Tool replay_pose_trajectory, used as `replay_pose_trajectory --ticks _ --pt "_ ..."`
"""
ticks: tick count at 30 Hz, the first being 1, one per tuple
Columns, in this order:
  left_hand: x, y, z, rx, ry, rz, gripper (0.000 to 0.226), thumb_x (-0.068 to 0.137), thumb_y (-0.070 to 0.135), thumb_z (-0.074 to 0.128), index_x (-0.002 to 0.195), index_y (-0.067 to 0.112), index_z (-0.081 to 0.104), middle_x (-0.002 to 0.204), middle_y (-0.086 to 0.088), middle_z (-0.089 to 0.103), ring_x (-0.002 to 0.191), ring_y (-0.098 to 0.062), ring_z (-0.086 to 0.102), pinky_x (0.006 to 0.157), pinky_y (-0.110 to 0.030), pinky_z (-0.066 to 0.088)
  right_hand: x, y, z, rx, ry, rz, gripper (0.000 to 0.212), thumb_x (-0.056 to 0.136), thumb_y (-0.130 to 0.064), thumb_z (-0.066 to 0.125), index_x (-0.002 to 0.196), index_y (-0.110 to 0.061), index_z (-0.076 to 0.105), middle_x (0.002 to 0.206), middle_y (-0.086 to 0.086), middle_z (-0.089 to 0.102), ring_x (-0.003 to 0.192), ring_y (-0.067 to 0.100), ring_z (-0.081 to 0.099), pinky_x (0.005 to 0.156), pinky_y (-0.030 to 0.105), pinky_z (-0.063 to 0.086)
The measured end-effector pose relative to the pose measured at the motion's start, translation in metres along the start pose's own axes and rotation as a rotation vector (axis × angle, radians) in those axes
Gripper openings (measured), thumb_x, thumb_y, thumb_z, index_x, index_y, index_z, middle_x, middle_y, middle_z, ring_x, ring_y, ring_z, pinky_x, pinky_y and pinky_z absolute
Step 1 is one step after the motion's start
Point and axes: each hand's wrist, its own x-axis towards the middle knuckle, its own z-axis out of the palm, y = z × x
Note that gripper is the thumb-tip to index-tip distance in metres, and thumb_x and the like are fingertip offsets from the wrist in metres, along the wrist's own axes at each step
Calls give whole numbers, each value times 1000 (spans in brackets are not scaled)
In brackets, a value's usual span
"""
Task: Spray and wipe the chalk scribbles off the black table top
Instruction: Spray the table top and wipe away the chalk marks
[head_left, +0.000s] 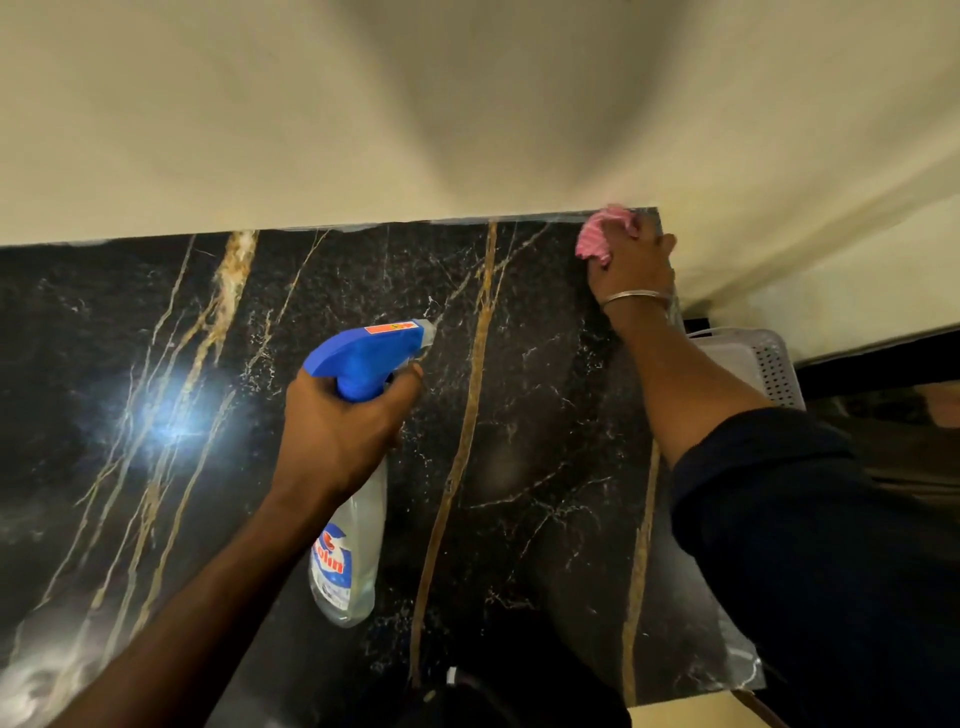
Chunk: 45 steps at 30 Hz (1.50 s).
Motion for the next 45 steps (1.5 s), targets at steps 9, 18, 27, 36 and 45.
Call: replay_pose_trajectory --ticks 9,18,27,36,45 --pt "-7 1 8 -11 -7 -10 12 90 15 69 83 14 60 54 -10 57 41 -6 53 44 -12 43 -14 -85 -3 -46 -120 -154 62 84 -33 62 141 -22 41 145 17 32 128 44 33 97 55 46" --pt "-20 6 5 2 57 -33 21 89 17 70 74 8 59 54 -15 57 40 -7 52 43 -12 43 3 26 -9 -31 -63 -62 54 86 -28 58 138 -24 43 141 18 34 122 45 38 90 51 49" --pt "-47 15 6 12 105 -29 22 89 14 69 73 5 58 53 -18 56 39 -7 50 44 -11 43 -5 15 -16 -15 -54 4 53 85 -22 59 135 -13 44 135 21 38 119 45 40 88 54 50" --pt "-71 21 9 49 148 -26 23 89 14 70 74 0 59 59 -27 57 39 -8 51 42 -10 42 -13 11 -15 -36 -190 -334 63 87 -28 60 146 -30 37 147 12 31 130 42 30 96 52 46" --pt "-93 30 -1 64 222 12 26 89 15 68 73 -2 58 57 -28 58 39 -9 51 43 -9 42 -61 44 -9 -5 -60 194 63 84 -34 65 140 -23 40 139 19 34 120 42 38 89 50 46"
